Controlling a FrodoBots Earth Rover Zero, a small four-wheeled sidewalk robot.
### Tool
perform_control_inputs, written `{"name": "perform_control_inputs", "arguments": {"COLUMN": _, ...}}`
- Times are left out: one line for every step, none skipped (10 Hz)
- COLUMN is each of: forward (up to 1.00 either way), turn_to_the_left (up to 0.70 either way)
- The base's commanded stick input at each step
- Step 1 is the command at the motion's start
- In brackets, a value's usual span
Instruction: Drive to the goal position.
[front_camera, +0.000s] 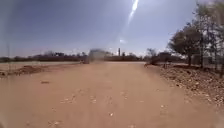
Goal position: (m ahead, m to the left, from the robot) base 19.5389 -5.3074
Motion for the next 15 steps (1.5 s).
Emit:
{"name": "perform_control_inputs", "arguments": {"forward": 1.0, "turn_to_the_left": 0.0}}
{"name": "perform_control_inputs", "arguments": {"forward": 1.0, "turn_to_the_left": 0.0}}
{"name": "perform_control_inputs", "arguments": {"forward": 1.0, "turn_to_the_left": 0.0}}
{"name": "perform_control_inputs", "arguments": {"forward": 1.0, "turn_to_the_left": 0.0}}
{"name": "perform_control_inputs", "arguments": {"forward": 1.0, "turn_to_the_left": 0.0}}
{"name": "perform_control_inputs", "arguments": {"forward": 1.0, "turn_to_the_left": 0.0}}
{"name": "perform_control_inputs", "arguments": {"forward": 1.0, "turn_to_the_left": 0.0}}
{"name": "perform_control_inputs", "arguments": {"forward": 1.0, "turn_to_the_left": 0.0}}
{"name": "perform_control_inputs", "arguments": {"forward": 1.0, "turn_to_the_left": -0.07}}
{"name": "perform_control_inputs", "arguments": {"forward": 1.0, "turn_to_the_left": -0.2}}
{"name": "perform_control_inputs", "arguments": {"forward": 1.0, "turn_to_the_left": -0.27}}
{"name": "perform_control_inputs", "arguments": {"forward": 1.0, "turn_to_the_left": -0.27}}
{"name": "perform_control_inputs", "arguments": {"forward": 1.0, "turn_to_the_left": -0.27}}
{"name": "perform_control_inputs", "arguments": {"forward": 1.0, "turn_to_the_left": -0.27}}
{"name": "perform_control_inputs", "arguments": {"forward": 1.0, "turn_to_the_left": -0.26}}
